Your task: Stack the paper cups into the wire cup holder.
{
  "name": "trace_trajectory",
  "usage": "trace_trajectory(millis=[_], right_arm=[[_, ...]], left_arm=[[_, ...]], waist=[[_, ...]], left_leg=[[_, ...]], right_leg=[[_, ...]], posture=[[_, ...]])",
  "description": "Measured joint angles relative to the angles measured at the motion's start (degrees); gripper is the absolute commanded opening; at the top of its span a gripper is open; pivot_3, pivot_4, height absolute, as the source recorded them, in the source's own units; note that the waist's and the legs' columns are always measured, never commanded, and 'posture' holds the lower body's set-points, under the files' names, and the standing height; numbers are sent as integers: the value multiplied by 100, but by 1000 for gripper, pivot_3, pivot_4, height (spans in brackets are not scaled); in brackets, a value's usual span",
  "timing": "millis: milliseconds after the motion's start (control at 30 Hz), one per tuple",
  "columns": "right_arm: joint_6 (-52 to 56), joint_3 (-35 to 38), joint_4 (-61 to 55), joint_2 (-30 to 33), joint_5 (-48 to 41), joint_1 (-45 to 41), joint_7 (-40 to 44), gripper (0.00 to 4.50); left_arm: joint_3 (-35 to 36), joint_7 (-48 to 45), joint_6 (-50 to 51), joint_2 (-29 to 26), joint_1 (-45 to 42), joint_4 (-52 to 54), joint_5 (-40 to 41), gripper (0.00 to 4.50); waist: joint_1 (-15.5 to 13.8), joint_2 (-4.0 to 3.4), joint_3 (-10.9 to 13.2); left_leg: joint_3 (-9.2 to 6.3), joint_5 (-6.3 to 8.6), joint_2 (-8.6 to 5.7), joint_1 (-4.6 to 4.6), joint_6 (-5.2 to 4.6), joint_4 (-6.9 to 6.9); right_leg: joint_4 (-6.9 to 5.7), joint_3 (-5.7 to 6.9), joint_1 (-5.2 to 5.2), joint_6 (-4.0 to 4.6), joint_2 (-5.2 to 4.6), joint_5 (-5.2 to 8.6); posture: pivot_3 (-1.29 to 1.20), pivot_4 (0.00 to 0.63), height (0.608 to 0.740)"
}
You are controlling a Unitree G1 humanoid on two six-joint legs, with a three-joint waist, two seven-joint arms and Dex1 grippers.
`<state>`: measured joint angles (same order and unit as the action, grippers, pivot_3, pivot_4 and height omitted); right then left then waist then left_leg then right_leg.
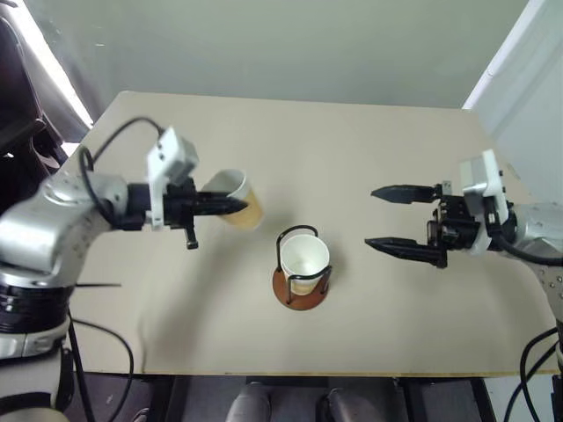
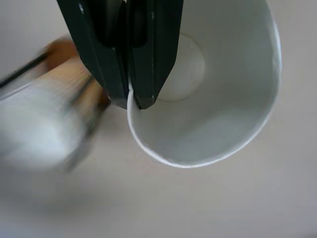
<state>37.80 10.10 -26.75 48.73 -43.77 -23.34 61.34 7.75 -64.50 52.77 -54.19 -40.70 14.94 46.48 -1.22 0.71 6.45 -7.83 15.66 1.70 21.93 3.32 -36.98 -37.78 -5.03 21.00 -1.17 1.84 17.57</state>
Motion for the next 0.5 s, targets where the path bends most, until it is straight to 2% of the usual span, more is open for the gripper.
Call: trace_trajectory(millis=[133, 200, 300, 500], right_arm=[[-77, 105, -2, 106, 19, 97, -26, 4187], [-146, 261, 57, 187, 69, 145, -52, 4187], [-190, 385, 99, 288, 126, 260, -108, 4187], [-157, 578, -190, 290, 82, 600, -421, 4187]], left_arm=[[-66, -182, 430, 305, -392, 105, 809, 25], [-323, -318, 484, 403, -626, 105, 877, 25], [-751, -520, 422, 568, -865, 42, 728, 25], [-1645, -1073, -89, 630, -1164, -421, -119, 25]], waist=[[0, 2, 1], [-13, 3, 0], [-19, 4, -1], [-3, 5, 0]], left_leg=[[4, -1, 2, -6, -1, -8], [4, -1, 1, -7, -2, -13], [5, 0, 1, -7, -4, -15], [11, 0, 1, -5, -4, -12]], right_leg=[[-11, -3, 1, -2, 1, 1], [-10, -5, -2, -5, 0, 0], [-10, -8, -3, -8, -1, 0], [-9, -14, 3, -9, 0, 1]], posture=[[0, 150, 740], [0, 150, 740], [0, 150, 740], [0, 150, 740]])
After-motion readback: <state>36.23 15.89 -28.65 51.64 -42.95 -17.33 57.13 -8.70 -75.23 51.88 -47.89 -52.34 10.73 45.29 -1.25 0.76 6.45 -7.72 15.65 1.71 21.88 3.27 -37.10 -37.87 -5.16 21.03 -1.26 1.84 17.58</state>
